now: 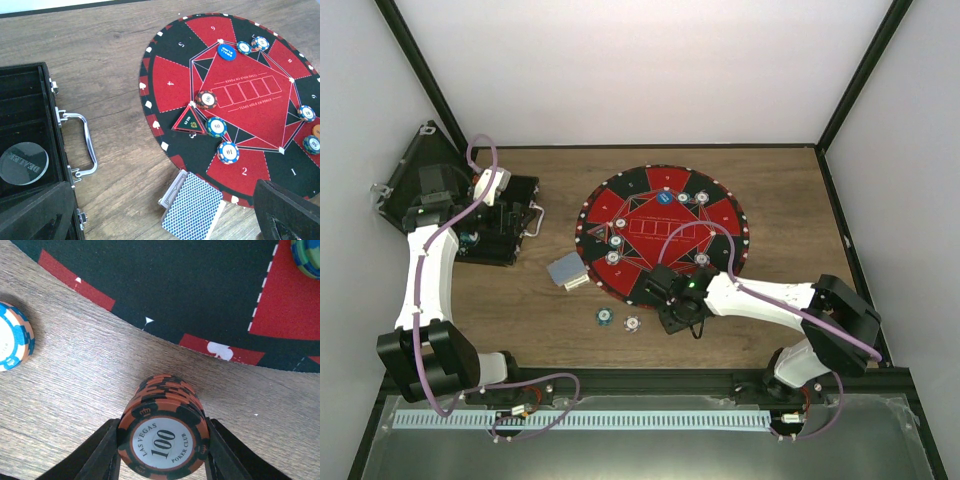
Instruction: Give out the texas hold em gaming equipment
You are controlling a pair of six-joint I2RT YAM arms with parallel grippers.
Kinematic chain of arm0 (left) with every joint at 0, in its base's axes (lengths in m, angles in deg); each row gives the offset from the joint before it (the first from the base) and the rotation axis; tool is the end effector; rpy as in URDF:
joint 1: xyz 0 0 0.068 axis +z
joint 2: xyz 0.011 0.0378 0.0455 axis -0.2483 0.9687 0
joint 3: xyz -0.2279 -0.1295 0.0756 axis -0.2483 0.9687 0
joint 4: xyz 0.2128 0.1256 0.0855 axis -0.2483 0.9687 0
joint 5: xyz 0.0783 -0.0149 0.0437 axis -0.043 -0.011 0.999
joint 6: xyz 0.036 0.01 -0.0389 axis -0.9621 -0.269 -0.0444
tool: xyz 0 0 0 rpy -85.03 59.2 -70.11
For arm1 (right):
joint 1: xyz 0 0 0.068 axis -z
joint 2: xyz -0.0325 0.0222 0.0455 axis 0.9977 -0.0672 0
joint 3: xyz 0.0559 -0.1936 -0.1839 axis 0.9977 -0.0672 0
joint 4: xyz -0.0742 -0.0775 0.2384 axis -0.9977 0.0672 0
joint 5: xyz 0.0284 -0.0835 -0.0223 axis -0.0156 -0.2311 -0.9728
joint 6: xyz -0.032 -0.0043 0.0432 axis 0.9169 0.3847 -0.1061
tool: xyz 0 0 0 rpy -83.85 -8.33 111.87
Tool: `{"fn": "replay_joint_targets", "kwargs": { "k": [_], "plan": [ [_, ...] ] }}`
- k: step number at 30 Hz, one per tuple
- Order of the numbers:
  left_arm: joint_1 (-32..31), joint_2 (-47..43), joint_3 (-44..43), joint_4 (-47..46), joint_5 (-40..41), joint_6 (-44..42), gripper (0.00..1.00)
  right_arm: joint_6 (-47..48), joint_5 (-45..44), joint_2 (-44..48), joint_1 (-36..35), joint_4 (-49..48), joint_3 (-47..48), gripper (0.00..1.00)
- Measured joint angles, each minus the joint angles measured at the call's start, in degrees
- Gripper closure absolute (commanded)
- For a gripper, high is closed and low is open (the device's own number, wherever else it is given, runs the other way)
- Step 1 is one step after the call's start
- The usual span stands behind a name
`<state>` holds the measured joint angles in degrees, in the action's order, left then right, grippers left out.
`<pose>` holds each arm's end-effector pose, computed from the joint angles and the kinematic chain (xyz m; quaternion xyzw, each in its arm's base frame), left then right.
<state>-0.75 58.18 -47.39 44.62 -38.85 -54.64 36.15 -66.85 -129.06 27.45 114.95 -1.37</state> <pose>0.2595 0.0405 0.3263 0.1833 0.8844 -0.1921 0.3838 0.1334 0.2146 0.1771 -0.2133 0.9714 0.0458 0.0935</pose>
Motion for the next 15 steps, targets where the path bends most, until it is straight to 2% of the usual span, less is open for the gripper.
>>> {"fn": "replay_joint_targets", "kwargs": {
  "k": [8,15],
  "plan": [
    [0.00,0.00,0.00,0.00,0.00,0.00,0.00,0.02,-0.92,0.11,0.00,2.21,0.92,0.73],
    [0.00,0.00,0.00,0.02,0.00,0.00,0.00,0.55,-3.06,0.55,0.00,5.55,6.71,0.74]
  ]
}}
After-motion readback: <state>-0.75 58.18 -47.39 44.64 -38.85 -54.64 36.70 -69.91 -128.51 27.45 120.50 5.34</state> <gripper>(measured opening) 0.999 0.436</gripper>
